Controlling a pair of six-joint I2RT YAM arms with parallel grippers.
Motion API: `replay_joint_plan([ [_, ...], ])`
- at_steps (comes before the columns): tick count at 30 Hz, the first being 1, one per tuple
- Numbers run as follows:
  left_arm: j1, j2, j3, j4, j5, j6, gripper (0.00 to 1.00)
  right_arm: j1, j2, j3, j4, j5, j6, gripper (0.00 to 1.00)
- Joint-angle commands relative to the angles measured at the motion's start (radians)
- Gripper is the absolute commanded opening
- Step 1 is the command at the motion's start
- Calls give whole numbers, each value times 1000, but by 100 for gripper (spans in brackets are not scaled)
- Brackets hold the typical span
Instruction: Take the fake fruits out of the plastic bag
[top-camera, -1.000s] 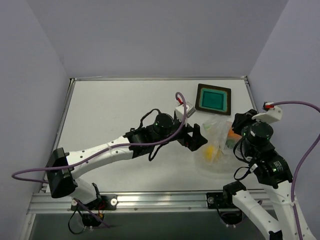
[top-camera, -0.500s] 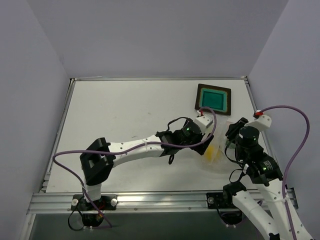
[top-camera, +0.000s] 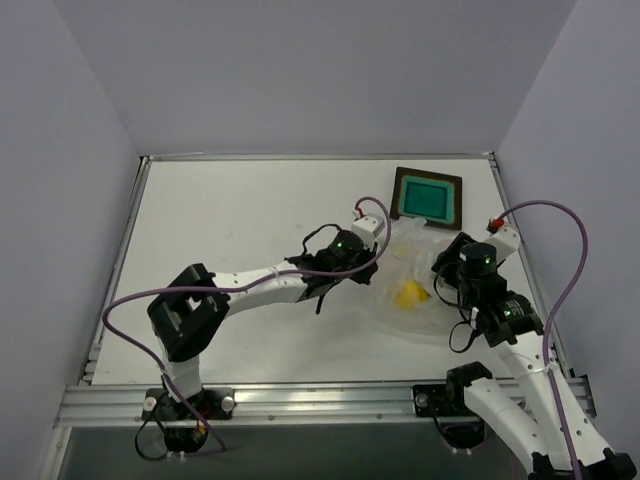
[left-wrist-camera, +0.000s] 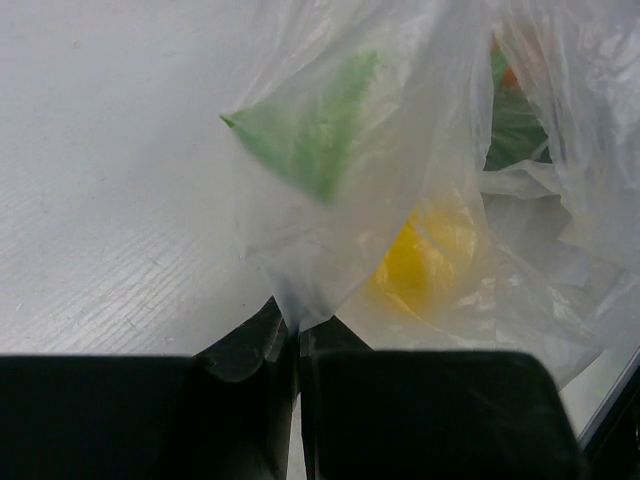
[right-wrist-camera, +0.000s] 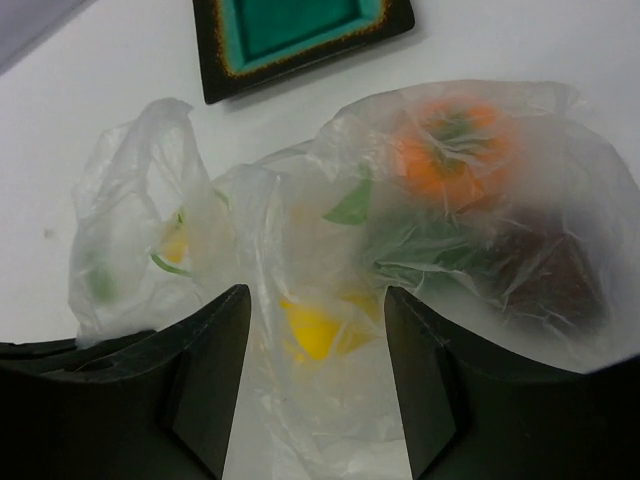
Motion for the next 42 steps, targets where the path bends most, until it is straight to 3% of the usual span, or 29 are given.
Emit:
replay_joint_plan([
  [1, 26, -57, -23, 163, 87, -74, 2, -28, 110, -27, 77, -114, -17, 52],
  [7, 31, -83, -117, 269, 114, -113, 2, -65, 224, -53, 215, -292, -74, 63],
  [11, 34, -107, -158, 318, 114, -128, 2, -82, 272, -54, 269, -309, -77, 61],
  [12, 36, -115, -169, 329, 111, -134, 2, -93, 280, -60, 271, -296, -74, 55],
  [13, 37, -133, -194, 340, 108, -140, 2, -107, 284, -68, 281, -271, -71, 37],
  [16, 39, -175, -243, 369, 88, -149, 2, -192, 258, -92, 306, -233, -53, 3],
  [17, 39, -186, -254, 377, 84, -151, 2, -211, 244, -94, 311, -219, -51, 0],
  [23, 39, -261, -338, 362, 54, -151, 2, -318, 162, -22, 324, -11, -67, 0],
  [27, 39, -316, -390, 357, 30, -148, 2, -429, 186, 16, 357, 29, -53, 0],
  [35, 39, -351, -448, 326, 10, -140, 2, -697, 365, 26, 557, -61, 27, 0],
  [37, 39, -341, -461, 332, 11, -143, 2, -801, 454, -11, 655, -202, 73, 0],
  [40, 28, -293, -465, 354, 34, -148, 2, -819, 583, -42, 784, -289, 90, 0],
  [42, 17, -251, -461, 358, 42, -151, 2, -776, 667, -37, 811, -262, 88, 0],
])
